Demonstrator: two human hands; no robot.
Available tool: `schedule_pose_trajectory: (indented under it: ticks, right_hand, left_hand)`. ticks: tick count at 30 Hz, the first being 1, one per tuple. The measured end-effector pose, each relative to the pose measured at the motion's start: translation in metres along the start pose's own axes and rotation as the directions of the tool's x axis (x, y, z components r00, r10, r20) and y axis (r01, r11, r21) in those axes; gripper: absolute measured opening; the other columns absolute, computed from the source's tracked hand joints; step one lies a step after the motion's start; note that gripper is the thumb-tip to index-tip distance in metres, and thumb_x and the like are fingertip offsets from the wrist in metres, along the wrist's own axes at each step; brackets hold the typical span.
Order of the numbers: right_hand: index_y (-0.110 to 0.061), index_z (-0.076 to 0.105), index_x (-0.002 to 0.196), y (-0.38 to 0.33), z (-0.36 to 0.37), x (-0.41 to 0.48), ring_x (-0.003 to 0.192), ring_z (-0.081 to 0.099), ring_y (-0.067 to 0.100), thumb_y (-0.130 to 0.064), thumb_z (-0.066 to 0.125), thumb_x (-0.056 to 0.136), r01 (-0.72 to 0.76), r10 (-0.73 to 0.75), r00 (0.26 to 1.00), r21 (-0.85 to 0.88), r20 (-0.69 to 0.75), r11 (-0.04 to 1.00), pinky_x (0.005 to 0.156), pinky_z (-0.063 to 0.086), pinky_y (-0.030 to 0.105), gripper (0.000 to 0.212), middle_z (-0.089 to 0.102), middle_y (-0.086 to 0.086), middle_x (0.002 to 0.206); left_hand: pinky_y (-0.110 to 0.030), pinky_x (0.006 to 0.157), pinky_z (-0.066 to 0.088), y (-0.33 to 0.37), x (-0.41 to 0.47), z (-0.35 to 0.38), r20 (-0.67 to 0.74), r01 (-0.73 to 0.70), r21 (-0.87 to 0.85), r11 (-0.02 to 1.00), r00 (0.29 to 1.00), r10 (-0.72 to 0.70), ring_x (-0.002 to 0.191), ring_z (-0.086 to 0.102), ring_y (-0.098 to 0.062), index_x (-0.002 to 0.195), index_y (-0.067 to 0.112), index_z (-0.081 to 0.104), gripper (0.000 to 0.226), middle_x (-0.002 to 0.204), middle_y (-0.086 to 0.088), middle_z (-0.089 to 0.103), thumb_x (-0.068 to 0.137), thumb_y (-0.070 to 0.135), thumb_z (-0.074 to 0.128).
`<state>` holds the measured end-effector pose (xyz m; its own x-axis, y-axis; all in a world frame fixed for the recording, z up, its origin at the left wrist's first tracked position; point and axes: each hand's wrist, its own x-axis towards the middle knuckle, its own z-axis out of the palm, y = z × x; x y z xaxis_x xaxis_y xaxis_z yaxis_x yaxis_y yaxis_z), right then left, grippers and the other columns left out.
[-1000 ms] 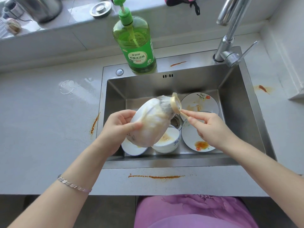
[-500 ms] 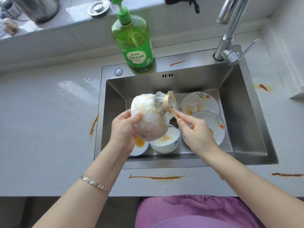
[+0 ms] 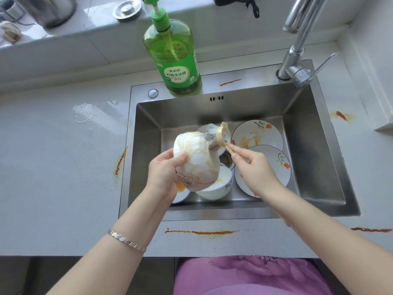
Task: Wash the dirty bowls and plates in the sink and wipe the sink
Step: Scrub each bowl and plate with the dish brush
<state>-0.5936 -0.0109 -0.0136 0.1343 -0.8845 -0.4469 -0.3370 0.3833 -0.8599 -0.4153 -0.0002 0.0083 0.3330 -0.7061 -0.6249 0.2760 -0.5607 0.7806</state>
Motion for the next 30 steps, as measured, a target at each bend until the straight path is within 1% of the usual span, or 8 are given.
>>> schedule_pose_trajectory:
  ticks: [3, 5, 7, 8, 12, 19, 25, 30]
  right_hand:
    - [-0.027, 0.056, 0.127, 0.023, -0.009, 0.009, 0.045, 0.041, -0.008, -0.017, 0.042, 0.098, -0.113, 0.12, 0.991, -0.099, 0.066, 0.989, 0.043, 0.032, 0.007, 0.034, 0.042, -0.031, 0.039]
    - [-0.026, 0.058, 0.127, 0.036, -0.016, 0.012, 0.06, 0.044, -0.004, -0.019, 0.043, 0.098, -0.159, 0.168, 0.984, -0.142, 0.057, 0.977, 0.057, 0.036, 0.012, 0.034, 0.053, -0.03, 0.063]
    - [-0.026, 0.058, 0.127, 0.042, -0.024, 0.017, 0.085, 0.06, 0.008, -0.019, 0.043, 0.097, -0.222, 0.222, 0.975, -0.147, -0.016, 0.964, 0.072, 0.048, 0.027, 0.033, 0.068, -0.01, 0.1]
    - [-0.027, 0.058, 0.126, 0.043, -0.029, 0.021, 0.089, 0.064, 0.02, -0.02, 0.043, 0.097, -0.247, 0.241, 0.969, -0.144, -0.055, 0.958, 0.073, 0.05, 0.033, 0.033, 0.071, -0.002, 0.101]
    - [-0.028, 0.058, 0.124, 0.05, -0.045, 0.035, 0.037, 0.034, 0.005, -0.017, 0.043, 0.098, -0.24, 0.227, 0.965, -0.087, -0.133, 0.967, 0.039, 0.027, 0.015, 0.033, 0.039, -0.018, 0.03]
    - [-0.035, 0.058, 0.121, 0.06, -0.035, 0.037, 0.039, 0.029, 0.0, -0.02, 0.044, 0.098, -0.291, 0.304, 0.93, 0.091, -0.208, 0.952, 0.032, 0.024, 0.01, 0.031, 0.032, -0.017, 0.033]
    - [-0.041, 0.056, 0.12, 0.07, -0.02, 0.037, 0.053, 0.029, -0.006, -0.024, 0.043, 0.098, -0.298, 0.321, 0.93, 0.146, -0.179, 0.943, 0.034, 0.028, 0.01, 0.031, 0.04, -0.024, 0.038]
    - [-0.036, 0.06, 0.119, 0.076, -0.007, 0.037, 0.063, 0.038, -0.003, -0.021, 0.046, 0.096, -0.298, 0.338, 0.92, 0.201, -0.201, 0.933, 0.059, 0.031, 0.014, 0.03, 0.045, -0.029, 0.041]
  left_hand:
    - [-0.036, 0.07, 0.051, 0.001, 0.008, -0.005, 0.026, -0.031, 0.093, 0.995, 0.999, 0.029, 0.073, 0.064, -0.025, 0.096, 0.004, 0.066, 0.013, 0.085, -0.014, 0.069, 0.085, 0.001, 0.059]
    - [-0.037, 0.074, 0.051, 0.002, 0.02, -0.007, 0.032, -0.07, 0.235, 0.97, 0.997, 0.064, 0.077, 0.064, -0.026, 0.097, 0.005, 0.068, 0.015, 0.088, -0.014, 0.07, 0.082, 0.003, 0.064]
    - [-0.033, 0.067, 0.052, 0.006, 0.038, -0.001, 0.053, -0.107, 0.394, 0.913, 0.994, 0.094, 0.073, 0.064, -0.024, 0.093, 0.006, 0.068, 0.013, 0.082, -0.011, 0.069, 0.08, 0.004, 0.067]
    - [-0.031, 0.062, 0.052, 0.007, 0.051, 0.003, 0.07, -0.127, 0.49, 0.862, 0.992, 0.107, 0.069, 0.063, -0.022, 0.088, 0.008, 0.068, 0.009, 0.078, -0.009, 0.067, 0.08, 0.005, 0.068]
    - [-0.032, 0.06, 0.05, 0.003, 0.113, 0.025, 0.124, -0.172, 0.801, 0.573, 0.985, 0.121, 0.061, 0.055, -0.022, 0.07, 0.013, 0.064, 0.011, 0.066, -0.001, 0.059, 0.072, 0.023, 0.069]
    - [-0.029, 0.053, 0.031, -0.043, 0.171, 0.053, 0.29, -0.313, 0.917, 0.248, 0.949, 0.127, 0.063, 0.044, -0.022, 0.07, 0.011, 0.052, 0.02, 0.063, 0.0, 0.049, 0.085, 0.022, 0.057]
    - [-0.034, 0.061, 0.04, -0.072, 0.179, 0.053, 0.372, -0.402, 0.896, 0.189, 0.912, 0.173, 0.082, 0.056, -0.029, 0.087, 0.008, 0.062, 0.015, 0.085, -0.01, 0.064, 0.089, 0.021, 0.056]
    - [-0.031, 0.054, 0.031, -0.087, 0.194, 0.053, 0.374, -0.396, 0.888, 0.234, 0.918, 0.133, 0.075, 0.05, -0.028, 0.078, 0.013, 0.054, 0.014, 0.073, -0.003, 0.054, 0.091, 0.019, 0.054]
